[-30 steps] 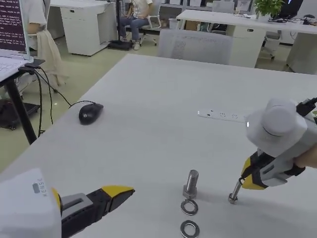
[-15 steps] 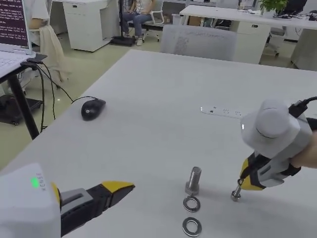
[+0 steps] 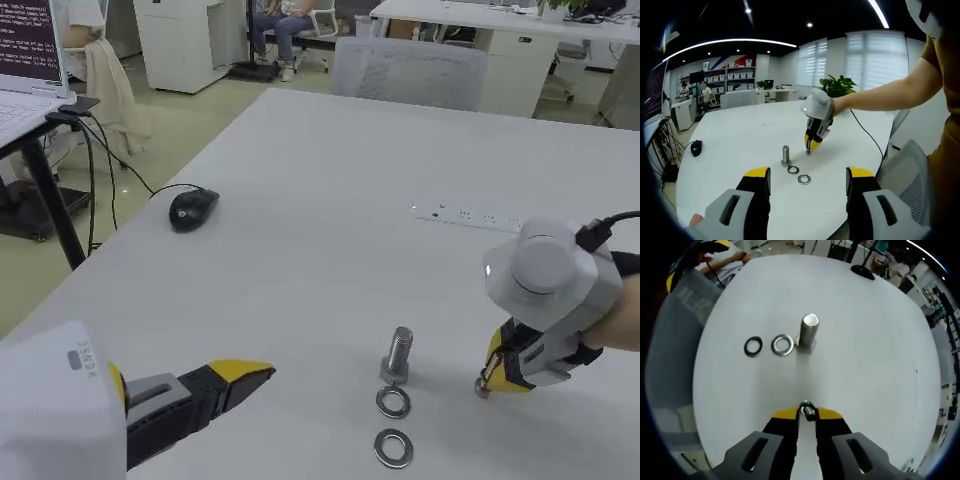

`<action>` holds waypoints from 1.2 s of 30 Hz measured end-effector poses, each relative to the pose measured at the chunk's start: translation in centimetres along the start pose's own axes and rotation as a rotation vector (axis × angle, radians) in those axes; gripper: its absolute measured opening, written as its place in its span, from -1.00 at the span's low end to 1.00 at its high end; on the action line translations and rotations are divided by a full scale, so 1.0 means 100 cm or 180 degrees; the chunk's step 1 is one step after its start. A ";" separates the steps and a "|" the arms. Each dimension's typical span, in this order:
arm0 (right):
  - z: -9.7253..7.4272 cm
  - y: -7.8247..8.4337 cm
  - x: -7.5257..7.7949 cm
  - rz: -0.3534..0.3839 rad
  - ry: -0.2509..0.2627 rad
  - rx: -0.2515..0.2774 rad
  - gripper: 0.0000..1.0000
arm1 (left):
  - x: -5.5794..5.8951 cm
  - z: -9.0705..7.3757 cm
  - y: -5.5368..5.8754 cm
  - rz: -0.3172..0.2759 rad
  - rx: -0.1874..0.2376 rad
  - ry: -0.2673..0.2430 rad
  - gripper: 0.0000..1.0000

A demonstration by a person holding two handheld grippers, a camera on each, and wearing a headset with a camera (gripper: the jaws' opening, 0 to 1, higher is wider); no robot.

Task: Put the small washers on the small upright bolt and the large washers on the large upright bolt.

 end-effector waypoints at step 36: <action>-0.015 0.012 -0.033 0.0156 0.0048 0.0043 -0.69 | 0.005 -0.001 0.000 0.0057 0.0002 0.0048 0.20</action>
Point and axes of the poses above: the centre of the closed fingertips' face, and the gripper's own axes: z roughly forward along the fingers, x roughly to its right, y roughly out of its underside, the point moved 8 cm from there along -z, roughly backward along the fingers, and after that the axes turned 6 degrees about y, right-handed, at the moved point
